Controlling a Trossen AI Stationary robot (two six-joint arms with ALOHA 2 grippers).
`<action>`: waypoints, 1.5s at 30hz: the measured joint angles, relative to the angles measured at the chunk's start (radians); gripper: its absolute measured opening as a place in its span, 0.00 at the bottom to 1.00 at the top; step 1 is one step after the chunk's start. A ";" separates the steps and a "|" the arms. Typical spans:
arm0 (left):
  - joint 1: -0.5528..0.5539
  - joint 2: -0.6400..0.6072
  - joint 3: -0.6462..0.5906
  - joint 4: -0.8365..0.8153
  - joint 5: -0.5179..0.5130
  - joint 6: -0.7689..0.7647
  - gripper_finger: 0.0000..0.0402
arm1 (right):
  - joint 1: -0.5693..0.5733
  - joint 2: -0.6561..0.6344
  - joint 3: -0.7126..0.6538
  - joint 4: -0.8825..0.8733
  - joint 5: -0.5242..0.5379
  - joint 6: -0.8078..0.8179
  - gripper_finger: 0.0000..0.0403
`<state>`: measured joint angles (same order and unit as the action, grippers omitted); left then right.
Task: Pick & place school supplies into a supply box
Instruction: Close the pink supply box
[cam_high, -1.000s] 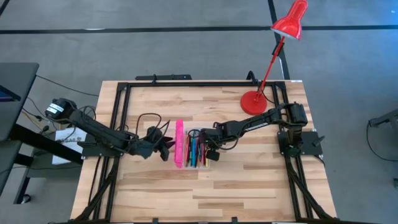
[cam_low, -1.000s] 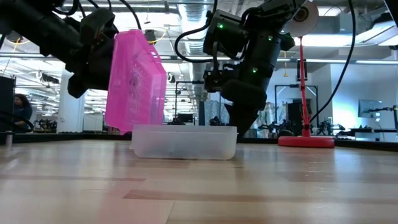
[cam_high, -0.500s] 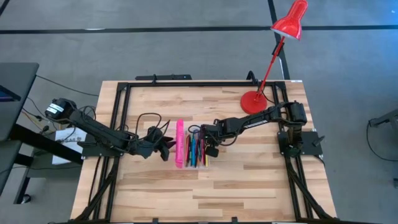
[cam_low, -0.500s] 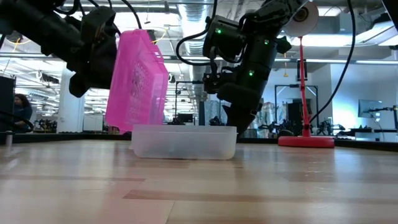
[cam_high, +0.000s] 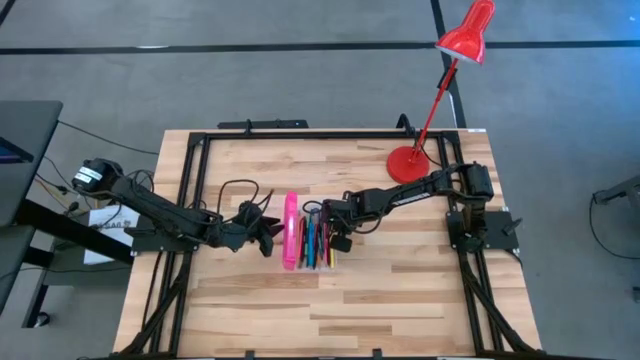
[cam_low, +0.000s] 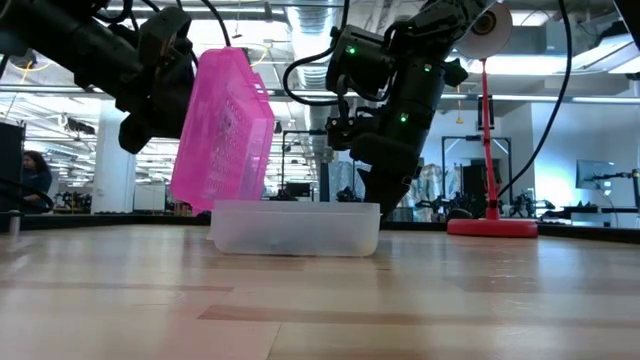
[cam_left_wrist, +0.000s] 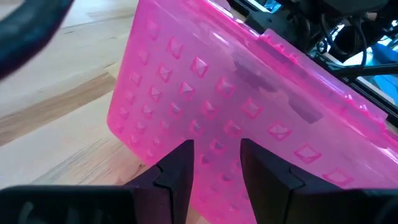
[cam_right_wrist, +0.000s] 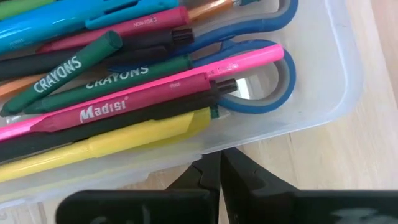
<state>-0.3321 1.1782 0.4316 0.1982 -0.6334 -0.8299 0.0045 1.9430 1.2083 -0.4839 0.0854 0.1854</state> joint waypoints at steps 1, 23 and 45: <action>0.000 0.000 0.000 0.000 0.001 0.000 0.31 | -0.002 0.000 0.000 0.000 0.000 0.000 0.00; 0.000 0.000 0.000 -0.005 0.028 -0.002 0.31 | -0.028 0.000 0.000 0.016 -0.006 0.011 0.00; 0.025 0.000 0.000 0.001 0.027 -0.001 0.31 | -0.033 -0.216 0.000 -0.135 0.107 0.013 0.00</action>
<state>-0.3067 1.1786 0.4316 0.1995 -0.6066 -0.8307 -0.0280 1.7266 1.2087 -0.6185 0.1926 0.1989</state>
